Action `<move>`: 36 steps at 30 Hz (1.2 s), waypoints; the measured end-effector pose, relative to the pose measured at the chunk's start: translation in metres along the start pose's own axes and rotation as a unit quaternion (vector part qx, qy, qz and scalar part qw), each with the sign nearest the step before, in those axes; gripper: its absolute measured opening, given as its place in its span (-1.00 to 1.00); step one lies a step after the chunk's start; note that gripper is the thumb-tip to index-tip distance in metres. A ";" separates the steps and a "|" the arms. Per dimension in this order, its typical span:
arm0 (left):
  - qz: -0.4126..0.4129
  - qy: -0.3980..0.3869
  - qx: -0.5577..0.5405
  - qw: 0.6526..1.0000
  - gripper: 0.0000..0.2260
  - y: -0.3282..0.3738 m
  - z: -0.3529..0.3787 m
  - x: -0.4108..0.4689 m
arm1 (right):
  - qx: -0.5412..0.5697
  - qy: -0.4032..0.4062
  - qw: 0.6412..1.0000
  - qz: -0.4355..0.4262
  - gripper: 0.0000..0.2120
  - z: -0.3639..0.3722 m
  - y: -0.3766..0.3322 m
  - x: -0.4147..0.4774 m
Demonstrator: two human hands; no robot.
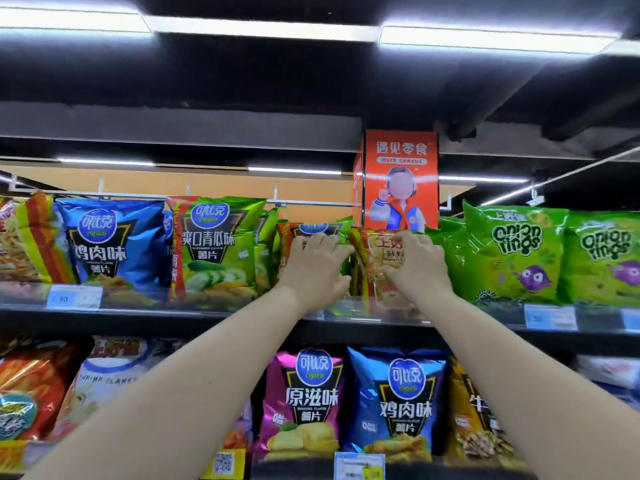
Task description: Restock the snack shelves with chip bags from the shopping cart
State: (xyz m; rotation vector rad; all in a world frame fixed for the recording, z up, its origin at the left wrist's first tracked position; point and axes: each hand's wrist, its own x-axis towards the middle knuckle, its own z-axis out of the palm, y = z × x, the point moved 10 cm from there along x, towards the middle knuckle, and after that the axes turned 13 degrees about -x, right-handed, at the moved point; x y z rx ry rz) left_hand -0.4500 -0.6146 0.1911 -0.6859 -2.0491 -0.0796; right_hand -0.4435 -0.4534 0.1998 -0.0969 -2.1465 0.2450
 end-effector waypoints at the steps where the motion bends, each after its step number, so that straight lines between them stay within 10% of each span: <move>1: 0.003 -0.016 -0.001 1.000 -0.50 0.011 0.006 0.007 | -0.003 -0.026 0.999 0.030 -0.35 0.003 0.015 0.002; 7: -0.035 -0.098 0.003 0.995 -0.39 0.038 0.034 0.037 | 0.076 -0.169 0.981 0.056 -0.15 0.033 0.054 0.000; 25: 0.038 -0.044 0.062 0.996 -0.46 0.048 0.023 0.044 | 0.103 -0.047 0.993 -0.031 -0.39 0.014 0.049 0.007; 36: 0.006 -0.002 0.055 0.998 -0.57 0.092 -0.001 0.010 | -0.175 0.031 0.968 -0.175 -0.53 -0.039 0.035 -0.043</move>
